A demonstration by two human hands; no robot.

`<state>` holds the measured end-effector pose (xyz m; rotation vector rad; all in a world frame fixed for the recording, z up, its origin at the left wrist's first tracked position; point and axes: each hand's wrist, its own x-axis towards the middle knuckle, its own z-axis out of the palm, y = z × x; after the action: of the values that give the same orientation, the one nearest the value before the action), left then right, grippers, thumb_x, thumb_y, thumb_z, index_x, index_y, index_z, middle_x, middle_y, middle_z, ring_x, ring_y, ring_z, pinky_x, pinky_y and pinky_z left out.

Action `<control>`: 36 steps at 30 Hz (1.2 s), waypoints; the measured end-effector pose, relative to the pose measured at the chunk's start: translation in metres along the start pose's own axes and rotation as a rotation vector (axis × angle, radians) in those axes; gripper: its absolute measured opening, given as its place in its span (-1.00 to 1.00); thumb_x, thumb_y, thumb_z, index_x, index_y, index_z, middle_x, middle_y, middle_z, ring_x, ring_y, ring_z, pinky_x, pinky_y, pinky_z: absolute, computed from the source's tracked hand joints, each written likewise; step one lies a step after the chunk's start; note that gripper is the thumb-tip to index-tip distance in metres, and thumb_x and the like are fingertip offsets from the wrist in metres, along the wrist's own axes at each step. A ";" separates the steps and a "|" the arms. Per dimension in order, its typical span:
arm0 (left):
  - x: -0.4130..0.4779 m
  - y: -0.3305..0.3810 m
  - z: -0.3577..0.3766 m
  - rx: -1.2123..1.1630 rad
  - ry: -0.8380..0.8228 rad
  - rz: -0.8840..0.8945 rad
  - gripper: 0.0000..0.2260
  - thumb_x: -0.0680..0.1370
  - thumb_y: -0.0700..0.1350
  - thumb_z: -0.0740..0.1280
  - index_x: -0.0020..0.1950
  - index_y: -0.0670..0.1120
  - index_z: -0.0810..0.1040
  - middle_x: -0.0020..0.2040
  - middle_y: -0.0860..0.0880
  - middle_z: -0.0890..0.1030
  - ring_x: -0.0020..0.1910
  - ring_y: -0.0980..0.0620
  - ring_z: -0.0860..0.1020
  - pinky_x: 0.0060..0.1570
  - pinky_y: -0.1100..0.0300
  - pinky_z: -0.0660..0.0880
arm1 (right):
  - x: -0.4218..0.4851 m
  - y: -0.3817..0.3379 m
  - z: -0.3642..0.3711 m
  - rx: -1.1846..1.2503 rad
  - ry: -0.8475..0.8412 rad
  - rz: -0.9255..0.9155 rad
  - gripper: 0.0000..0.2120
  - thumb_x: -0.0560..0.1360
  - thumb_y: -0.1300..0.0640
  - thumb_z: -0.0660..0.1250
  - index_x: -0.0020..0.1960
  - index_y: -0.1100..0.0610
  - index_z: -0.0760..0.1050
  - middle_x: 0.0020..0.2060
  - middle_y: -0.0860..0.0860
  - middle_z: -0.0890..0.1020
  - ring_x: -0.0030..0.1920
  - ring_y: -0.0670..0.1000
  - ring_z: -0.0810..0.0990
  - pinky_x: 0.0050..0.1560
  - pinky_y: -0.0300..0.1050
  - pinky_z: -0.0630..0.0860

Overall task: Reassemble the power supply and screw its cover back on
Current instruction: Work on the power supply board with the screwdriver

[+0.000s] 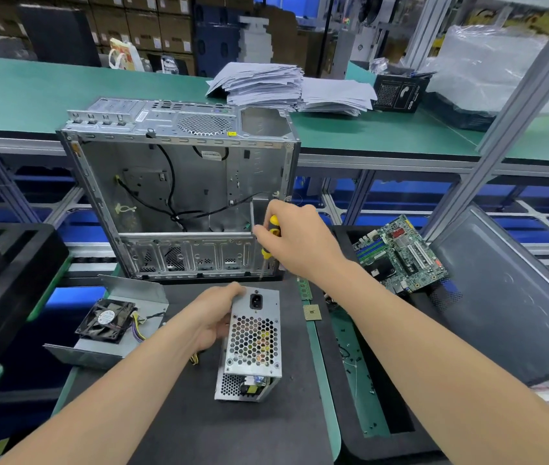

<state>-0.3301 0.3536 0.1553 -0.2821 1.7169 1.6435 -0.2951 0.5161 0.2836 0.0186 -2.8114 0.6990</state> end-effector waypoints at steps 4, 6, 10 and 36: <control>-0.004 0.006 0.003 0.062 0.020 0.015 -0.80 0.66 -0.10 0.27 0.15 -0.17 0.60 -0.25 -0.09 0.72 -0.36 0.00 0.68 -0.34 0.11 0.62 | -0.002 0.013 -0.012 0.030 0.062 0.024 -0.74 0.63 -0.07 0.33 -0.08 0.11 0.47 -0.30 0.03 0.58 -0.15 0.11 0.55 -0.17 0.10 0.60; -0.006 0.007 0.005 0.104 0.040 0.022 -0.81 0.65 -0.10 0.26 0.13 -0.16 0.60 -0.27 -0.08 0.72 -0.38 0.00 0.68 -0.34 0.11 0.63 | -0.005 0.020 -0.016 0.039 0.072 0.035 -0.74 0.63 -0.07 0.34 -0.09 0.11 0.47 -0.28 0.03 0.60 -0.13 0.13 0.56 -0.18 0.07 0.59; -0.007 0.009 0.004 0.201 0.083 0.082 -0.87 0.62 -0.10 0.26 0.01 -0.13 0.56 -0.24 -0.11 0.68 -0.28 -0.07 0.63 -0.18 0.03 0.60 | -0.012 0.035 -0.020 0.036 0.094 0.059 -0.74 0.63 -0.06 0.34 -0.10 0.12 0.48 -0.27 0.03 0.61 -0.22 0.08 0.53 -0.21 0.00 0.53; -0.027 0.023 0.106 0.670 0.469 0.827 -0.73 0.53 -0.21 0.29 -0.05 0.16 0.64 -0.16 0.25 0.65 -0.13 0.38 0.56 -0.21 0.54 0.38 | -0.105 0.195 -0.013 0.803 -0.311 0.677 -0.78 0.68 0.37 0.15 0.28 0.21 0.45 -0.05 0.14 0.54 -0.13 0.05 0.63 0.02 -0.04 0.68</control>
<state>-0.2882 0.4475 0.1985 0.4665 2.8835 1.4393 -0.2035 0.6896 0.1801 -0.7578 -2.5547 2.0760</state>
